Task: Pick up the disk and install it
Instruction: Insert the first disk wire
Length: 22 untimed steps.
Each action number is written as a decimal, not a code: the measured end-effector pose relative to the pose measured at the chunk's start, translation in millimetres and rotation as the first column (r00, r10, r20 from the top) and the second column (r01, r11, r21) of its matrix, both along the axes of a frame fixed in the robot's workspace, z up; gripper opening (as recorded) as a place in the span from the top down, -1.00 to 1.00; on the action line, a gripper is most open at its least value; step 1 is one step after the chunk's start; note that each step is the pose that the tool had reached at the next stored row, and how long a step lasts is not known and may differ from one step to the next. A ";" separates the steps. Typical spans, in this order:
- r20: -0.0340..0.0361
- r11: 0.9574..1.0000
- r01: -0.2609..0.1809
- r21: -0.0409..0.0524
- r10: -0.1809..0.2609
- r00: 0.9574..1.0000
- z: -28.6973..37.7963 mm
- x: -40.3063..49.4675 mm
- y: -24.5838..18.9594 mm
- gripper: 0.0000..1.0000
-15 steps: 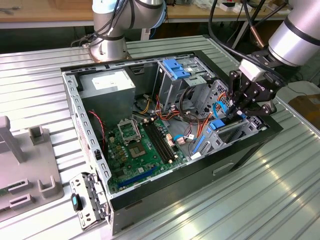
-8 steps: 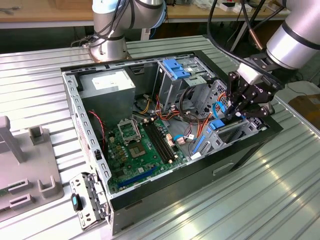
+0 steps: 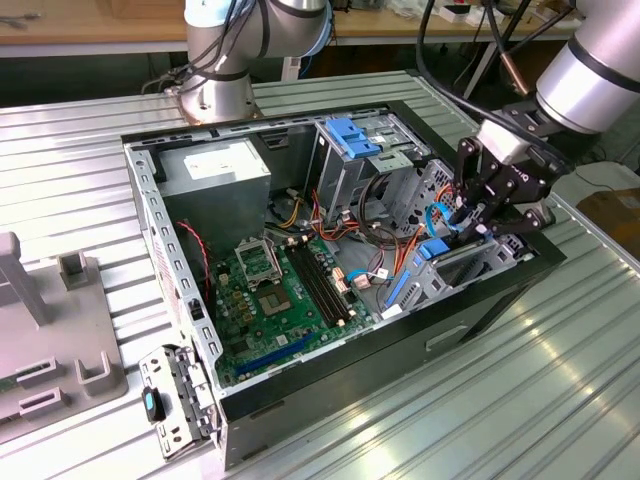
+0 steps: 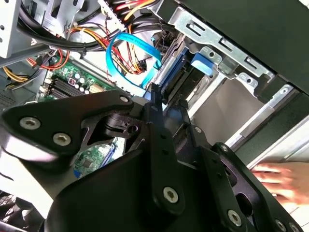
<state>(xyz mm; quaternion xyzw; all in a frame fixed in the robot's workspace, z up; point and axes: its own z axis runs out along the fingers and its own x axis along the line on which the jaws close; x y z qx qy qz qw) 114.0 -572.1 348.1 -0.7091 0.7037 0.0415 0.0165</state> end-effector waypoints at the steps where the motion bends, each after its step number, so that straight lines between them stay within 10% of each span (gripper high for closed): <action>1: 0.000 1.000 0.000 0.000 0.000 1.000 1.7 0.0 0.1 0.41; 11: 0.000 1.000 0.000 0.001 0.000 1.000 6.6 7.9 0.8 0.41; 15: 0.000 1.000 -0.008 0.001 0.008 1.000 7.0 8.0 8.0 0.41; 17: 0.008 1.000 -0.012 0.028 0.012 1.000 7.0 7.2 8.1 0.41; 19: 0.011 0.999 -0.012 0.030 0.012 1.000 7.0 6.7 8.1 0.41; 20: 0.017 0.999 -0.012 0.030 0.012 1.000 7.1 5.6 8.1 0.41; 22: 0.070 0.999 -0.014 0.032 0.012 0.997 7.0 4.8 8.0 0.41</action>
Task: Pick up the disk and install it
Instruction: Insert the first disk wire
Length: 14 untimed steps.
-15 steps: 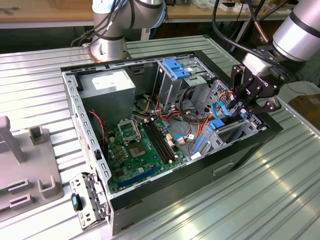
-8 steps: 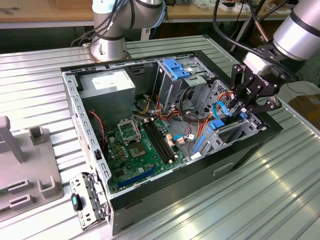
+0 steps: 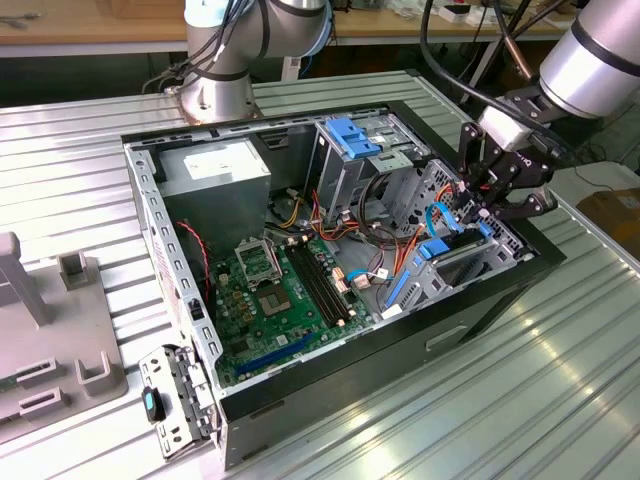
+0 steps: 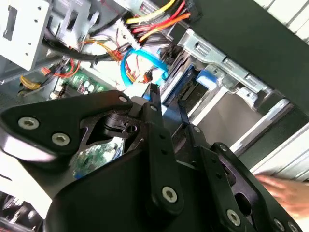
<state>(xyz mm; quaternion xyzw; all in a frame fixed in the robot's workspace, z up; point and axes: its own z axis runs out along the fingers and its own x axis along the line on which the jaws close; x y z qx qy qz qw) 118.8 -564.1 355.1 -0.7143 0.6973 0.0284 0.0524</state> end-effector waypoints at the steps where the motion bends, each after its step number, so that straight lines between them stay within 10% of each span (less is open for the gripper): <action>1: 0.018 1.000 0.000 0.002 0.000 1.000 0.0 -0.2 0.0 0.41; 4: 0.031 1.000 0.000 0.003 0.000 1.000 2.1 -1.0 0.7 0.41; 9: 0.041 1.000 -0.018 0.003 0.018 0.999 28.8 1.0 1.9 0.41; 14: 0.042 1.000 -0.019 0.003 0.018 0.999 28.7 -5.3 1.9 0.41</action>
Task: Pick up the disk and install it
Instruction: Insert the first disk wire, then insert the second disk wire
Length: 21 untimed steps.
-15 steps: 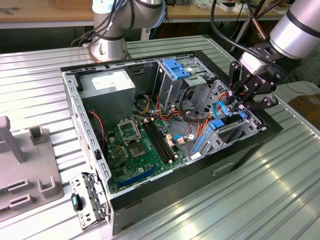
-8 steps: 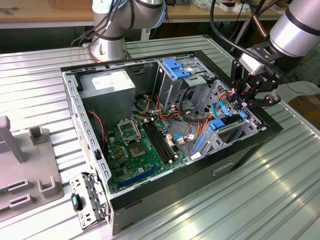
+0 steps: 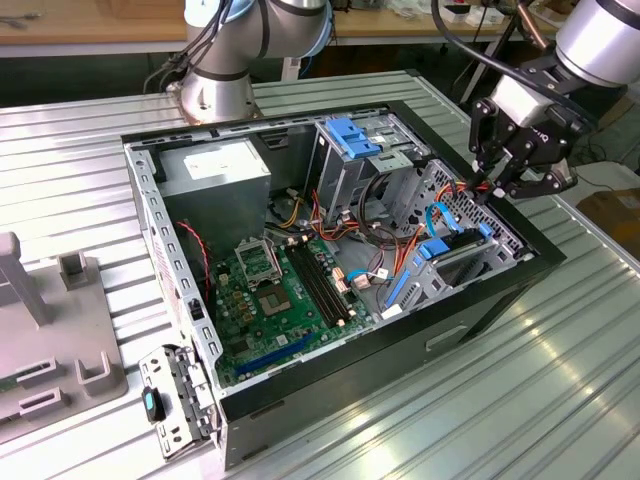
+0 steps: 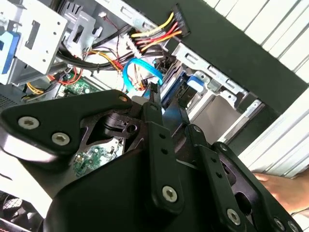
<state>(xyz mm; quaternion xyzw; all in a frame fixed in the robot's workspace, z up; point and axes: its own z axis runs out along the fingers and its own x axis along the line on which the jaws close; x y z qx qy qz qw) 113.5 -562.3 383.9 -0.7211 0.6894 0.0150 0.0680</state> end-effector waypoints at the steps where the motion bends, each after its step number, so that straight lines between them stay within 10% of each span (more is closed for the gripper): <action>1: 0.000 1.000 0.000 -0.001 0.000 1.000 0.0 -1.9 0.0 0.41; 6: 0.000 1.000 0.000 -0.031 0.000 1.000 0.0 -3.8 0.0 0.41; 21: 0.000 0.999 0.000 -0.038 0.000 1.000 0.0 -3.8 0.0 0.41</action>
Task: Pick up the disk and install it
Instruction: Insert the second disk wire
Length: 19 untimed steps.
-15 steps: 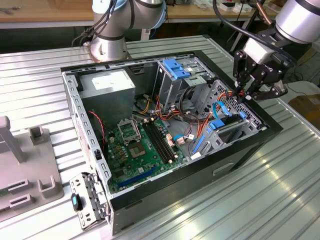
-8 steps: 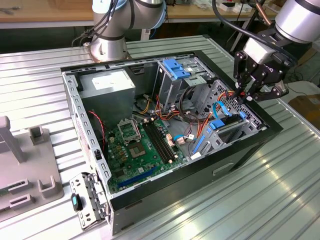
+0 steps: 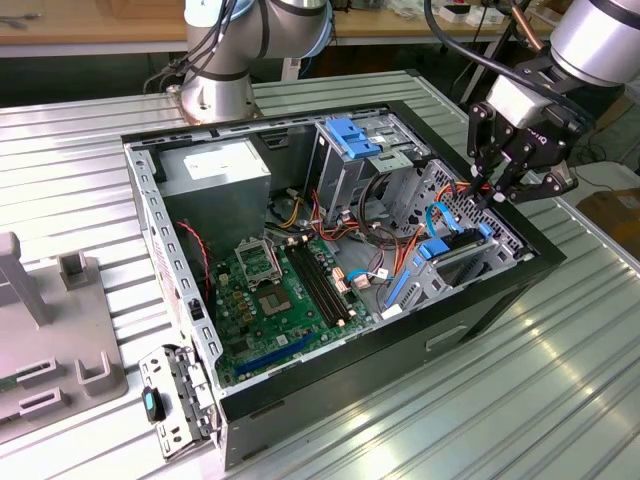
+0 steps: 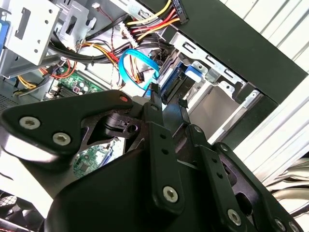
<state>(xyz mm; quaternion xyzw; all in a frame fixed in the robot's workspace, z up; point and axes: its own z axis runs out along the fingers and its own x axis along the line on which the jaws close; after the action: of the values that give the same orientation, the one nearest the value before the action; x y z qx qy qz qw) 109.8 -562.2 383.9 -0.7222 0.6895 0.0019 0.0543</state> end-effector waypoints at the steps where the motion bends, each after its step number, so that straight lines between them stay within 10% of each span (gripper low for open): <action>1: 0.000 1.000 0.000 -0.001 0.000 1.000 0.0 0.0 0.0 0.41; 19: 0.000 1.000 -0.006 -0.005 0.006 1.000 0.0 2.6 3.4 0.41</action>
<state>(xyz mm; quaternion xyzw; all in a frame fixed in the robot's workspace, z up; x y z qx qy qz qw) 112.4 -558.8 383.9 -0.7245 0.6873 0.0003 0.0525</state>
